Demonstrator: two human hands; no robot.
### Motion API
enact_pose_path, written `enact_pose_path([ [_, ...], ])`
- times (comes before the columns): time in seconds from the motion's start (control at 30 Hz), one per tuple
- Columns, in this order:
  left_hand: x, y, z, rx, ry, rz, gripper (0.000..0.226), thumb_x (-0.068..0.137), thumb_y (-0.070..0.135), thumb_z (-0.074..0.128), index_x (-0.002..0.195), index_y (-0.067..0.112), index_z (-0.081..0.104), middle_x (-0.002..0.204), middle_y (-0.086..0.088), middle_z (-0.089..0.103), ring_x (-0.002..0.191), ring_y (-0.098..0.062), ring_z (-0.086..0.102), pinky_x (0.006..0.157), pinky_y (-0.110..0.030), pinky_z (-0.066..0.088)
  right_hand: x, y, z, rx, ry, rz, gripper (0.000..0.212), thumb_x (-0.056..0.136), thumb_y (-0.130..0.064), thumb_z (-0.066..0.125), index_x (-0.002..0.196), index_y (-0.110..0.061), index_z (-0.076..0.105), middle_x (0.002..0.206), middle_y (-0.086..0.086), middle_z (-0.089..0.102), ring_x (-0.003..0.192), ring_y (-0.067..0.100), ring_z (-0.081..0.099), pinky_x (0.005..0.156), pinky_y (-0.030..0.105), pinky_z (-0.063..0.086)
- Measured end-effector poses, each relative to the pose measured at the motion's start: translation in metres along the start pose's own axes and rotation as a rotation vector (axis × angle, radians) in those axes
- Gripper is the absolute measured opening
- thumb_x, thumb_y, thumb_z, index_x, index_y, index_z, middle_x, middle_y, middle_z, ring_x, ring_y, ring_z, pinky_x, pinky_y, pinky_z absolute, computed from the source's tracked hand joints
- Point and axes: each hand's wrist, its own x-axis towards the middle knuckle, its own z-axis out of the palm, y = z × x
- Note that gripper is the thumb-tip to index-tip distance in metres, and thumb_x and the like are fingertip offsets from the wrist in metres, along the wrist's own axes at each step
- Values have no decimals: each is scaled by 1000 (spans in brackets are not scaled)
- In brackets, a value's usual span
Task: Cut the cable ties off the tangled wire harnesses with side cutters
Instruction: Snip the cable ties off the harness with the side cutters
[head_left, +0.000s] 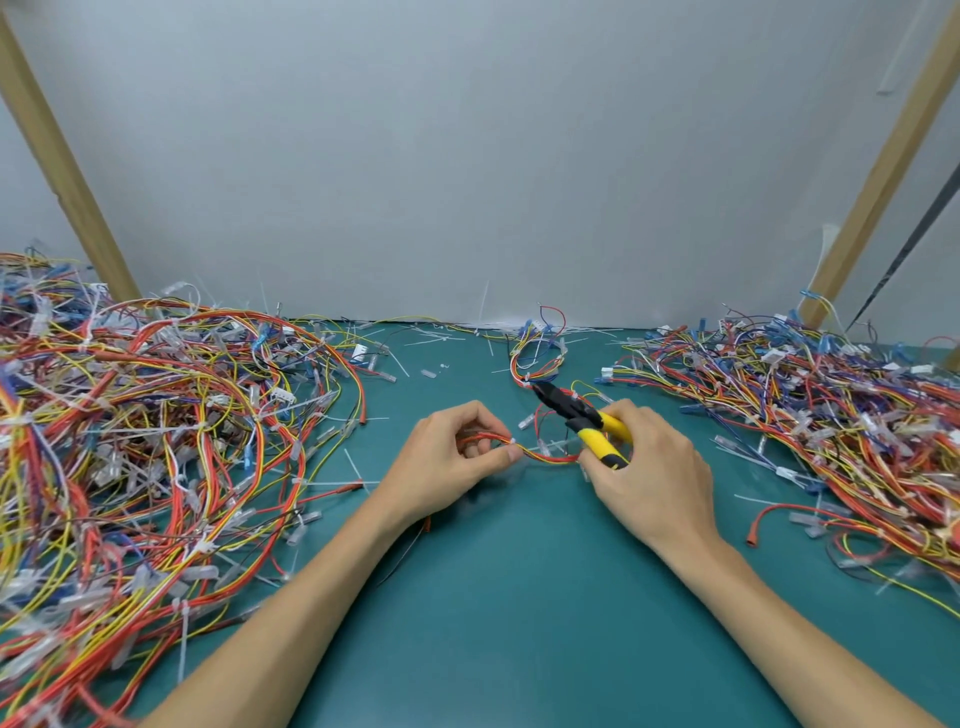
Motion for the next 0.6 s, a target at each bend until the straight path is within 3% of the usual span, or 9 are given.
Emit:
enact_pose_path([
  [0.1,0,3,0,48,-3,39,19,80,36,78,73,25,65,66,13,64,59,-2,51,59,-14,38,5,6,-1,243,34,89,19,79,-36,70,95,-34,60,80,-9,58,75,15,53,62,29,37],
  [0.17,-1,6,-1,97,-54,44,18,80,35,78,70,27,65,68,15,59,58,3,49,59,-11,36,6,9,-1,394,54,148,14,82,-34,71,89,-35,59,75,-10,59,73,7,54,61,21,37],
  [0.23,-1,11,-2,136,-189,43,18,82,33,76,70,26,66,70,14,59,59,4,49,60,-10,36,7,11,-1,493,92,200,14,83,-35,71,83,-36,57,69,-10,58,71,4,52,57,13,36],
  [0.3,0,20,-5,117,-355,20,22,83,26,76,64,26,64,83,12,67,69,4,55,66,-12,38,8,13,0,551,137,230,13,83,-38,70,83,-35,57,69,-11,57,68,4,51,57,13,37],
  [0.37,0,30,-8,46,-500,-22,26,78,16,71,55,17,58,100,8,71,88,-10,62,75,-24,44,10,16,1,602,167,260,14,85,-41,68,87,-31,58,68,-11,56,66,6,50,60,21,39],
  [0.47,-2,46,-6,-101,-663,-92,23,72,8,56,54,3,42,106,-6,74,88,-23,55,79,-36,39,11,19,1,683,201,285,14,87,-38,67,91,-27,59,74,-6,59,71,10,53,65,28,40],
  [0.53,-6,55,-3,-132,-770,-112,24,73,6,53,53,11,40,106,-15,73,90,-23,56,78,-31,40,11,19,0,715,204,274,12,87,-36,67,90,-27,60,74,-4,60,70,12,54,64,23,41],
  [0.6,-9,61,2,-154,-886,-108,27,76,2,49,55,12,36,107,-24,70,86,-24,56,68,-20,40,10,17,-1,735,192,249,10,87,-35,67,87,-27,61,72,-1,61,67,12,56,61,20,41],
])
